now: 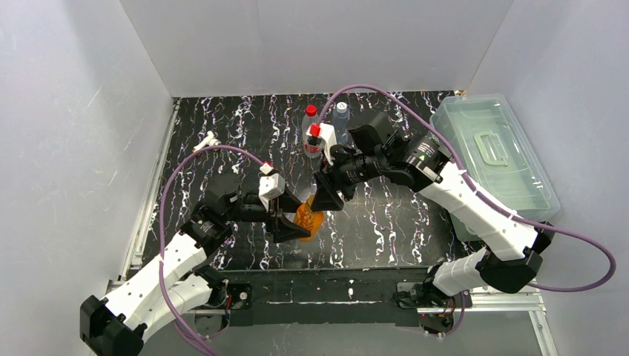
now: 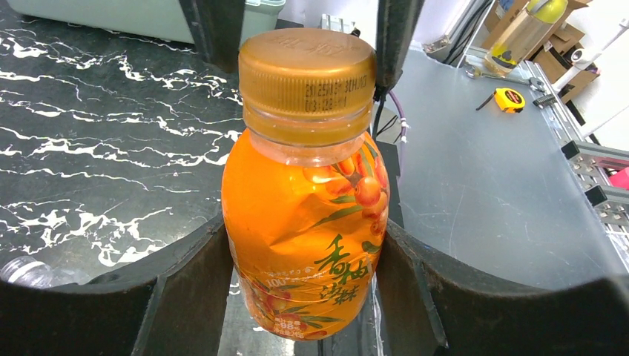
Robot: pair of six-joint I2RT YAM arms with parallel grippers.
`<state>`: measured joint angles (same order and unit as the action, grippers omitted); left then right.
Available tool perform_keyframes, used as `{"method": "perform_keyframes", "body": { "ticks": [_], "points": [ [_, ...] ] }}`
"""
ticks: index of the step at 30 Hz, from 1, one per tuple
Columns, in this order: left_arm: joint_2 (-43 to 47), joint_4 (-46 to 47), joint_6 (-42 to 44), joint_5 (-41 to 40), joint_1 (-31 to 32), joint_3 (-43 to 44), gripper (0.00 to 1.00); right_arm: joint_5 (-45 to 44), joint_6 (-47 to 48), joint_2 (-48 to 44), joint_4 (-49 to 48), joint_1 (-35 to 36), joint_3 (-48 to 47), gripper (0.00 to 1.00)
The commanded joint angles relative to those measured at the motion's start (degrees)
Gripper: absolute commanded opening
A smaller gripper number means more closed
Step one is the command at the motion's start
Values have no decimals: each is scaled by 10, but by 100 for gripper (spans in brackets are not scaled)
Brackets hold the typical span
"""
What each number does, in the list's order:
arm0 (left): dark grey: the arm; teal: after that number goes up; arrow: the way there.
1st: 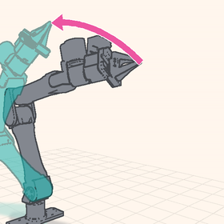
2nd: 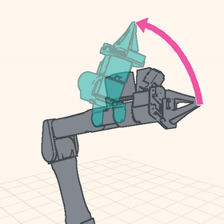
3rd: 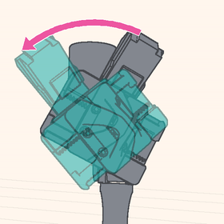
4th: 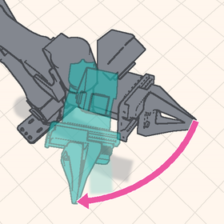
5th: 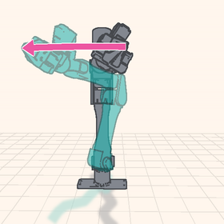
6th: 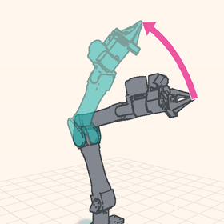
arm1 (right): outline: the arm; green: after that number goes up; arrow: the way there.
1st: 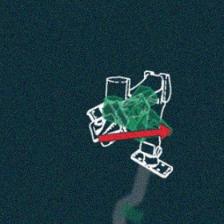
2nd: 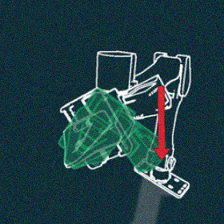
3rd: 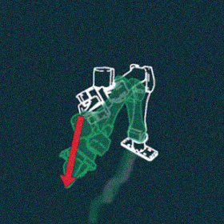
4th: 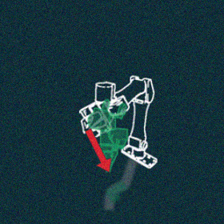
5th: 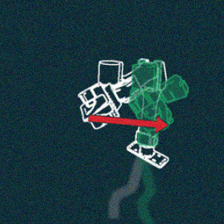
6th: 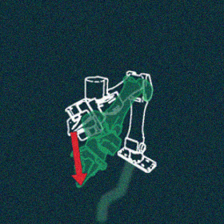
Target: Screw on the bottle caps
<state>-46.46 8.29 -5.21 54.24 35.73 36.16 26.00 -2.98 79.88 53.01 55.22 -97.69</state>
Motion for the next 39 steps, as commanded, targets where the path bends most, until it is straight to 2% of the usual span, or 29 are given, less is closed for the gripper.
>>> {"method": "perform_keyframes", "body": {
  "ticks": [1, 6, 9, 12, 20, 26, 29, 33, 38, 39],
  "points": [
    [0, 0, -7, 15, -6, 24, 0, 11, 10, 1, -6, 5, -17, 57],
    [-5, -1, -12, 10, -9, 31, 0, 6, 4, 9, 1, 7, -20, 49],
    [-2, -4, -4, -25, -9, 35, 0, -23, -25, 19, 2, 7, -26, 42],
    [7, -9, 22, -129, -9, 40, 0, -65, -77, 39, 1, 7, -38, 31],
    [-21, -12, 145, -416, -9, 92, 0, -193, -290, 133, -20, 7, -73, 18],
    [-62, 27, 183, -518, -9, 124, 0, -255, -377, 185, -87, 7, -86, 17],
    [-66, 36, 189, -534, -9, 126, 0, -278, -397, 193, -114, 6, -86, 16],
    [-55, 35, 191, -515, -9, 106, 0, -296, -399, 187, -130, 7, -94, 26],
    [-25, 10, 153, -463, -9, 69, 0, -326, -362, 156, -122, 6, -118, 57],
    [-20, 1, 143, -450, -9, 62, 0, -331, -353, 148, -119, 5, -124, 66]
  ]
}}
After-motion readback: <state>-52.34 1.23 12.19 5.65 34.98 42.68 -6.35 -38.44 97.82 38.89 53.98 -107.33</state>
